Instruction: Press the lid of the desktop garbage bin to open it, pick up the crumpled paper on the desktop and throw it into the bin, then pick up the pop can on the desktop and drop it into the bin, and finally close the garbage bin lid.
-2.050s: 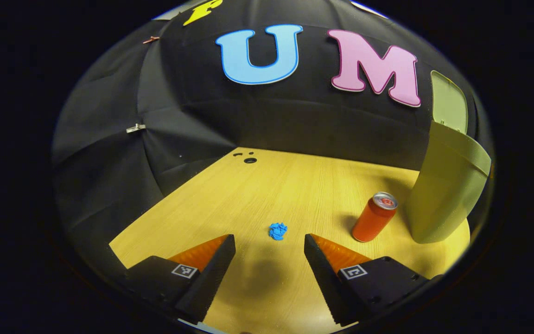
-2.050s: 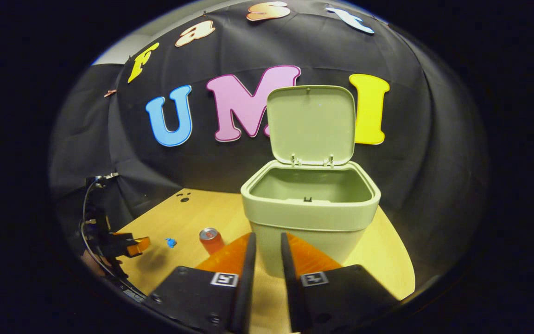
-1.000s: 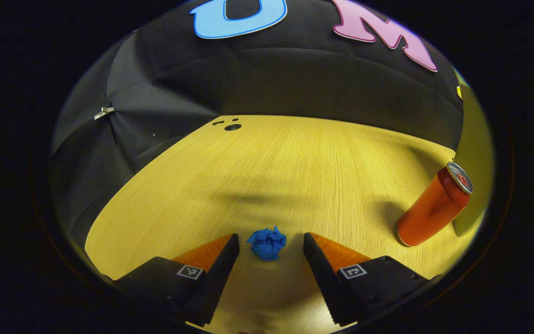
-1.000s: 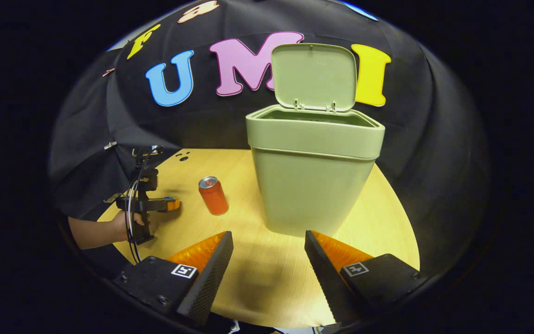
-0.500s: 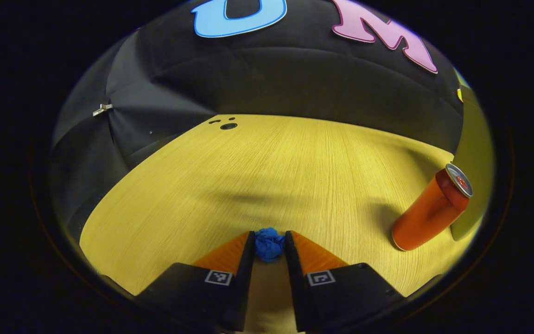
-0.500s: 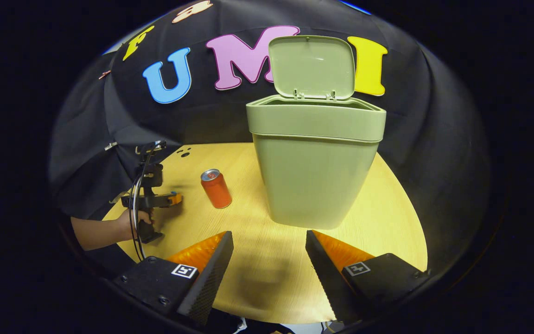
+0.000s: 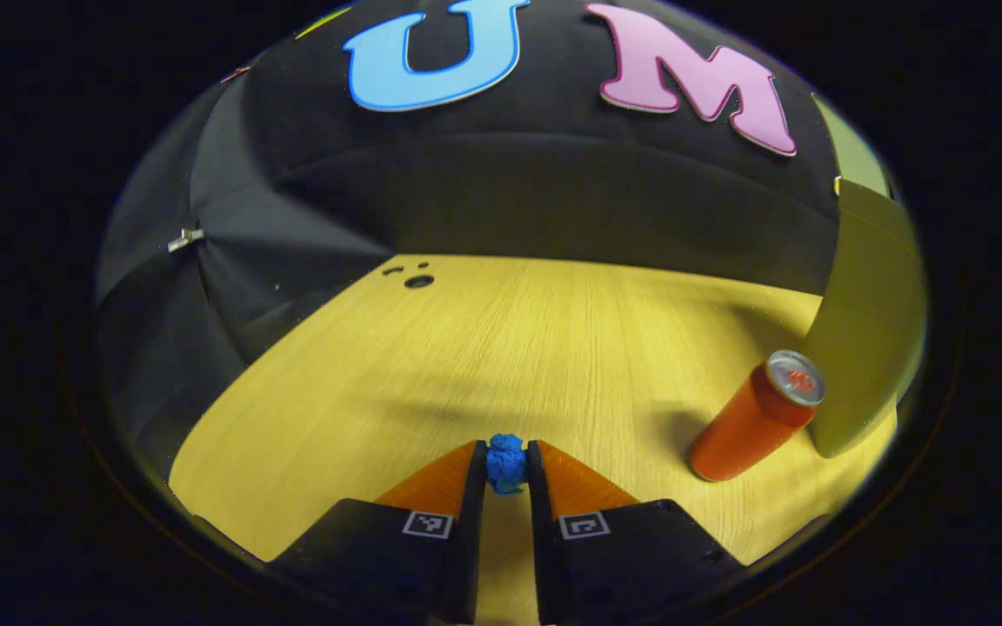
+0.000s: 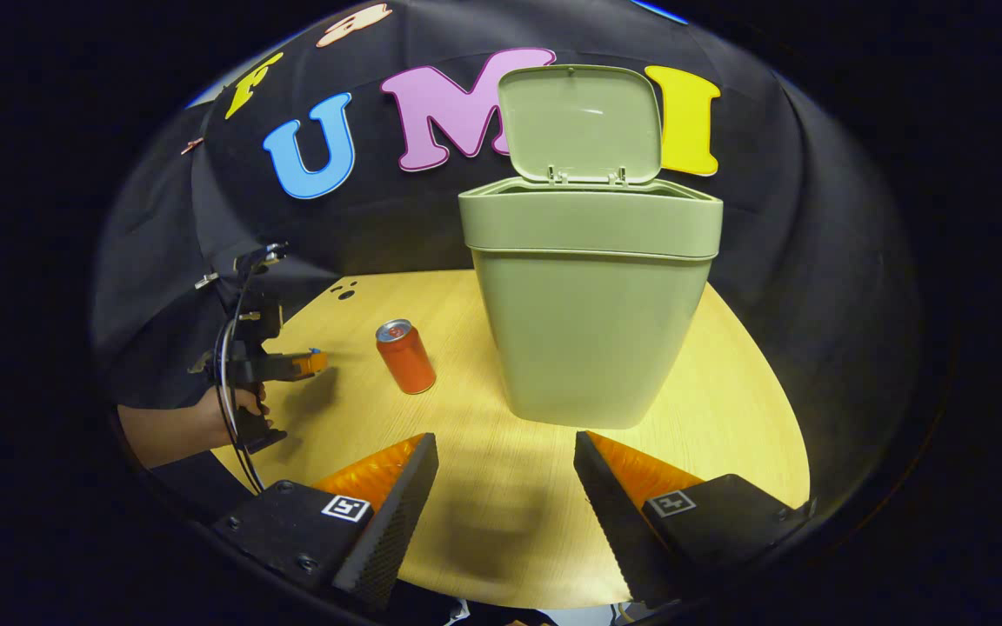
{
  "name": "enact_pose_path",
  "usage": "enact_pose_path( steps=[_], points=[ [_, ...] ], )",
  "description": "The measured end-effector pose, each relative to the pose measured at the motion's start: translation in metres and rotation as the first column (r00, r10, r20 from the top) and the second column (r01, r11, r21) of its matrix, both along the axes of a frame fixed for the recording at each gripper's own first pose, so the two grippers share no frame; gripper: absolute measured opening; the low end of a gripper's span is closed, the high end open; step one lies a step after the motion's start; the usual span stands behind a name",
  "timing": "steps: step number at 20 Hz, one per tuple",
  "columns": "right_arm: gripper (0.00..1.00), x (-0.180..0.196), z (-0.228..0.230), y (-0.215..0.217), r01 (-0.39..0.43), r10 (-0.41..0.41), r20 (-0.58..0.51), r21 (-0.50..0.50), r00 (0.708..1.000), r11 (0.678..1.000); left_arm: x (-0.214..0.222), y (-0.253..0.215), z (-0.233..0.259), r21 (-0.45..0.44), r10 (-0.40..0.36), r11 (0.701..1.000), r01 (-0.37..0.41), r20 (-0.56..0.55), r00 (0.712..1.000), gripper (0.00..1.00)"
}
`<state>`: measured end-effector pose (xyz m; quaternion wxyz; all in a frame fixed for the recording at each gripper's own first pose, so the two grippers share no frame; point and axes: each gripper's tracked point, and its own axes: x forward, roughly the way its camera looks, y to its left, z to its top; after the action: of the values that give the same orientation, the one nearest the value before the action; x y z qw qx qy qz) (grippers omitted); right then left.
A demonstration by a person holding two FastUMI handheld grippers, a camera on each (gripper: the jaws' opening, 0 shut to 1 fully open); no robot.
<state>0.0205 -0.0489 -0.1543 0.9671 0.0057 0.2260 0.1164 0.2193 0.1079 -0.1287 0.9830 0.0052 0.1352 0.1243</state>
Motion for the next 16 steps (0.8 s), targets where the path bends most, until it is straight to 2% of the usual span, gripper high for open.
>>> enact_pose_path(
  steps=[1,2,4,5,6,7,8,9,11,16],
  points=[
    [0.99,0.0,0.001,0.003,-0.008,0.008,0.002,0.007,1.0,1.0,-0.003,-0.004,0.015,0.015,-0.016,1.0,0.015,0.02,1.0,0.33],
    [0.99,0.002,0.001,0.006,-0.016,0.016,0.007,0.012,1.0,1.0,-0.007,-0.009,0.029,0.024,-0.029,0.999,0.028,0.041,0.999,0.27],
    [0.99,0.006,0.002,0.009,-0.026,0.026,0.018,0.014,1.0,1.0,-0.013,-0.024,0.064,0.037,-0.066,0.997,0.063,0.093,0.993,0.3],
    [0.99,0.006,0.003,0.009,-0.03,0.03,0.021,0.017,0.999,0.999,-0.015,-0.03,0.081,0.041,-0.08,0.996,0.076,0.117,0.99,0.26],
    [0.99,0.006,0.004,0.009,-0.032,0.032,0.025,0.018,0.999,0.999,-0.016,-0.037,0.098,0.039,-0.098,0.995,0.093,0.142,0.985,0.3],
    [0.99,0.007,0.005,0.009,-0.031,0.031,0.031,0.02,0.999,0.999,-0.02,-0.046,0.116,0.033,-0.118,0.993,0.114,0.168,0.979,0.27],
    [0.99,0.009,0.007,0.009,-0.03,0.029,0.037,0.024,0.999,0.999,-0.021,-0.056,0.135,0.03,-0.138,0.99,0.135,0.196,0.971,0.34],
    [0.99,0.011,0.01,0.011,-0.03,0.028,0.046,0.034,0.999,0.999,-0.023,-0.066,0.153,0.035,-0.157,0.988,0.154,0.222,0.962,0.3],
    [0.99,0.017,0.016,0.01,-0.028,0.025,0.064,0.051,0.998,0.998,-0.026,-0.089,0.187,0.05,-0.204,0.979,0.197,0.269,0.941,0.3],
    [0.99,0.027,0.029,-0.007,-0.001,-0.006,0.104,0.068,0.995,0.998,-0.032,-0.168,0.25,0.086,-0.353,0.934,0.346,0.358,0.865,0.3]
  ],
)
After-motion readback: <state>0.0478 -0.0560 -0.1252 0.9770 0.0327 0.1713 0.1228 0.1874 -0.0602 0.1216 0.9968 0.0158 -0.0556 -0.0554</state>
